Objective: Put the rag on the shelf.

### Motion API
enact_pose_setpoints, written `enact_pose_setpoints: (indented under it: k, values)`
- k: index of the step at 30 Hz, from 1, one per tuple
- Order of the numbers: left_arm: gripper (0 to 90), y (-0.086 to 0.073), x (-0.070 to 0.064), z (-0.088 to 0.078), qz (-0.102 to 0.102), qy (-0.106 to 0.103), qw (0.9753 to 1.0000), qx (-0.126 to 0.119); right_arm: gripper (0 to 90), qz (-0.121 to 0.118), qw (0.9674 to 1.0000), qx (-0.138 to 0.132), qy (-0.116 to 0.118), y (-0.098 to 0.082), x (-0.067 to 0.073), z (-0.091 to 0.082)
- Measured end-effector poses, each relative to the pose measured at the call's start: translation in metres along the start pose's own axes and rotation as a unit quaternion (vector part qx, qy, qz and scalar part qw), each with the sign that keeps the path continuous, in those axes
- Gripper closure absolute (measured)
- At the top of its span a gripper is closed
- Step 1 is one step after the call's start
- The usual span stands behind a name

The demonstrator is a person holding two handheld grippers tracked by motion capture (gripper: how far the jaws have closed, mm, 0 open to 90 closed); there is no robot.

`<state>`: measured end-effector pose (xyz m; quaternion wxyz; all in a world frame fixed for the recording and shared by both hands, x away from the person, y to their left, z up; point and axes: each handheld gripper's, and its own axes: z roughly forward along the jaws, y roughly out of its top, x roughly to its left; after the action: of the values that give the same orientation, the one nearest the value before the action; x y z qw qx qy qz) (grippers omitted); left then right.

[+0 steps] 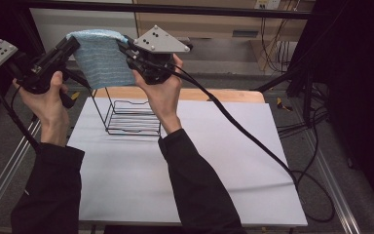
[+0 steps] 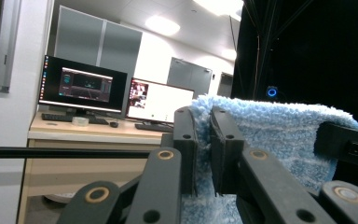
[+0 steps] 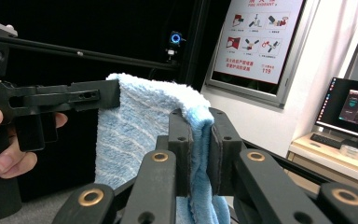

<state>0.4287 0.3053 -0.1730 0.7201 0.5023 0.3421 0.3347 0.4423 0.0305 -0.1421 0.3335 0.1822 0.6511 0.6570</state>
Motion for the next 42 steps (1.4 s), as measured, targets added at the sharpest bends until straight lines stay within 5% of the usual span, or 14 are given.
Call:
enact_pose_setpoints:
  k: [20,42]
  values:
    - [82.0,0.002,0.019,0.028,0.001,0.016,0.9999,0.002,81.9,0.001,0.9999,0.009,-0.007,0.003,-0.021,0.03]
    - [82.0,-0.013,0.042,0.061,0.017,0.038,0.9981,0.046,81.9,0.001,0.9988,0.043,-0.024,-0.02,-0.04,0.057]
